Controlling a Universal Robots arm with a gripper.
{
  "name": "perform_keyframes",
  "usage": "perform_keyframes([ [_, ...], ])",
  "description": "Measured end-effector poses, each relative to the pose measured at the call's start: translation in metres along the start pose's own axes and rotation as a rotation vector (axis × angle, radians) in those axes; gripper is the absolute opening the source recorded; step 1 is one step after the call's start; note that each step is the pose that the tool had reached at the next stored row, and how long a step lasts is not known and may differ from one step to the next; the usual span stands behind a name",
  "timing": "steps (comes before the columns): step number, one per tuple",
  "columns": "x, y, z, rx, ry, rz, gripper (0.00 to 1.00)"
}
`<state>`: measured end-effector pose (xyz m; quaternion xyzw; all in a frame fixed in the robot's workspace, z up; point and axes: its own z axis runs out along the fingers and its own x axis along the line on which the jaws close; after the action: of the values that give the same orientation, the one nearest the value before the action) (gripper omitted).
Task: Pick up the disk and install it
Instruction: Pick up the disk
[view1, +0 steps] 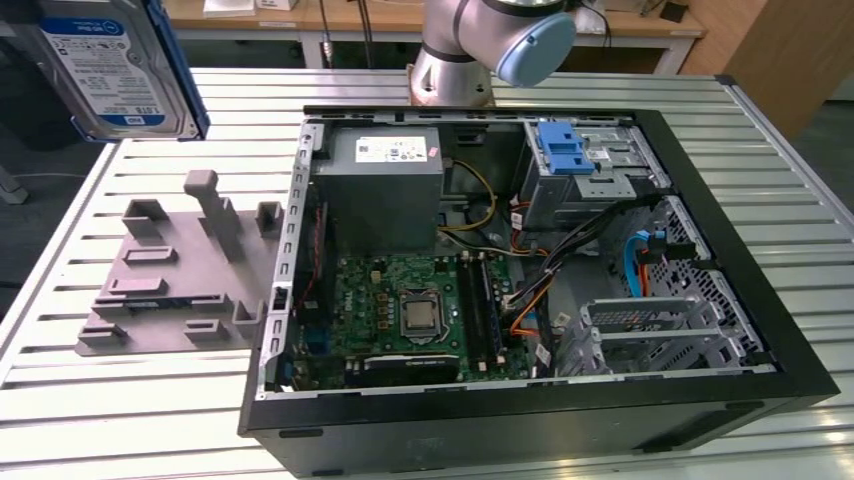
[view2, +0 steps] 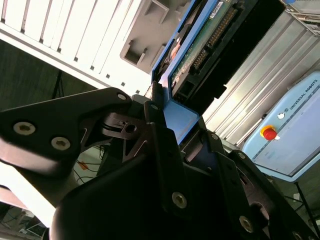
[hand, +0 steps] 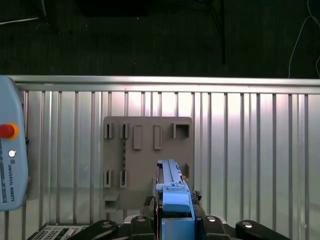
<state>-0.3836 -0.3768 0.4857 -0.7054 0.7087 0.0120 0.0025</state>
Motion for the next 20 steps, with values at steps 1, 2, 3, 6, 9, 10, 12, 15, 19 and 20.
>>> perform_keyframes([
  [1, 0.0, -0.0003, 0.0, 0.0, 0.0, 0.0, 0.36],
  [2, 0.0, -0.0006, 0.0, 0.0, 0.0, 0.0, 0.36],
  [3, 0.0, -0.0008, 0.0, 0.0001, 0.0, 0.0, 0.36],
  [6, 0.0, -0.0014, 0.0, 0.0, 0.0, 0.0, 0.36],
  [9, 0.0, -0.0028, 0.0, 0.0, 0.0001, 0.0, 0.36],
  [10, 0.0, -0.003, -0.0001, -0.0001, 0.0001, 0.0, 0.36],
  [12, 0.0, -0.0034, 0.0, 0.0, 0.0, 0.0, 0.36],
  [15, 0.0, -0.0056, -0.0001, 0.0, 0.0, 0.0, 0.36],
  [19, 0.0, -0.0085, -0.0001, 0.0001, 0.0, 0.0, 0.36],
  [20, -0.0001, -0.0088, -0.0001, 0.0, 0.0, 0.0, 0.36],
])
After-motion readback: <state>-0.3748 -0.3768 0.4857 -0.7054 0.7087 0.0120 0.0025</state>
